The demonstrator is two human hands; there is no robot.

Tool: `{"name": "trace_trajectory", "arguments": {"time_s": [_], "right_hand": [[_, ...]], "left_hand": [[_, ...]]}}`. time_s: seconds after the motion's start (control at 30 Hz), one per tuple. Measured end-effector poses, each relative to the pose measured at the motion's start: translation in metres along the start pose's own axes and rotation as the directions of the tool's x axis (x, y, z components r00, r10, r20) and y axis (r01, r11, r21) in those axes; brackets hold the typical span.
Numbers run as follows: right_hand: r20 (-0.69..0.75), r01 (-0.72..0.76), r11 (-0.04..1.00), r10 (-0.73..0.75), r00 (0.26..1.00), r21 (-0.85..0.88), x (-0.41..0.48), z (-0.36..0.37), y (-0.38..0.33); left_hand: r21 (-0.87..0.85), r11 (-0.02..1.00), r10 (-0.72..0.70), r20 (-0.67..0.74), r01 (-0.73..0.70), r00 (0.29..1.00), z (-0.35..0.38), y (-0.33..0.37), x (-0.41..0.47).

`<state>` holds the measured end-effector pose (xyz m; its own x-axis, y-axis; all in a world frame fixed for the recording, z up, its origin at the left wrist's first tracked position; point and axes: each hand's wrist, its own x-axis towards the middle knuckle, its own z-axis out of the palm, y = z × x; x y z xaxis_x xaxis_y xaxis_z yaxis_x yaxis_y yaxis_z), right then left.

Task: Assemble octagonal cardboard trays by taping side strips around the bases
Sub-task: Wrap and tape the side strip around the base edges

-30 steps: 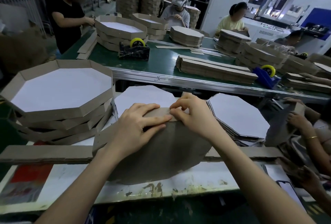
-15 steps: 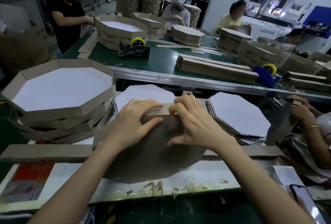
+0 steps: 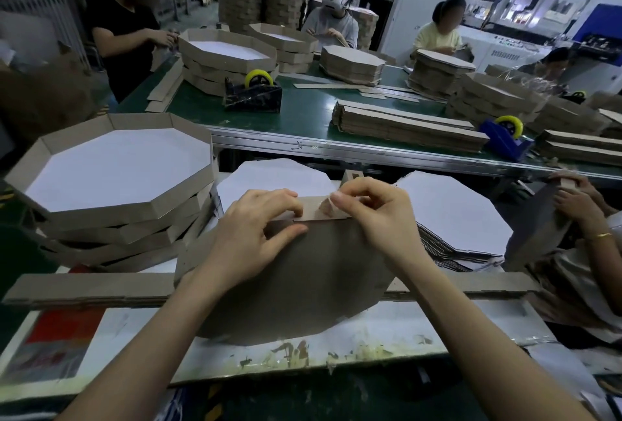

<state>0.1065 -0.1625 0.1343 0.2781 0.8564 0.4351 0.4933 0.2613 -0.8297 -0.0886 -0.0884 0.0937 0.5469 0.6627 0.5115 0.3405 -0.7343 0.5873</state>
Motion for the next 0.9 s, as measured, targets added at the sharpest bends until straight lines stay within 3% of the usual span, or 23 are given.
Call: {"name": "trace_trajectory", "arguments": {"time_s": [0.13,0.27,0.47,0.67,0.8,0.9], "right_hand": [[-0.061,-0.23,0.938,0.254,0.965,0.259,0.01,-0.01,-0.005],[-0.017,-0.309,0.875,0.339,0.941,0.372,0.014,-0.014,-0.007],[-0.01,-0.253,0.887,0.278,0.96,0.385,0.012,-0.014,-0.006],[0.219,-0.116,0.968,0.066,0.974,0.224,0.004,-0.012,-0.009],[0.096,-0.172,0.877,0.144,0.985,0.45,0.012,-0.015,-0.016],[0.002,-0.098,0.825,0.116,0.993,0.556,0.026,-0.023,-0.025]], "left_hand": [[-0.015,1.0,-0.006,0.01,0.006,1.0,0.0,0.002,0.001],[-0.013,1.0,0.002,0.012,-0.002,1.0,0.0,0.004,0.001],[-0.004,1.0,-0.014,0.009,0.014,1.0,-0.001,0.006,0.002],[0.023,1.0,-0.005,-0.014,0.005,1.0,-0.002,0.009,0.0],[0.002,1.0,-0.021,-0.011,0.021,1.0,-0.002,0.008,0.002],[-0.004,1.0,-0.022,-0.001,0.022,1.0,-0.002,0.008,0.004]]}}
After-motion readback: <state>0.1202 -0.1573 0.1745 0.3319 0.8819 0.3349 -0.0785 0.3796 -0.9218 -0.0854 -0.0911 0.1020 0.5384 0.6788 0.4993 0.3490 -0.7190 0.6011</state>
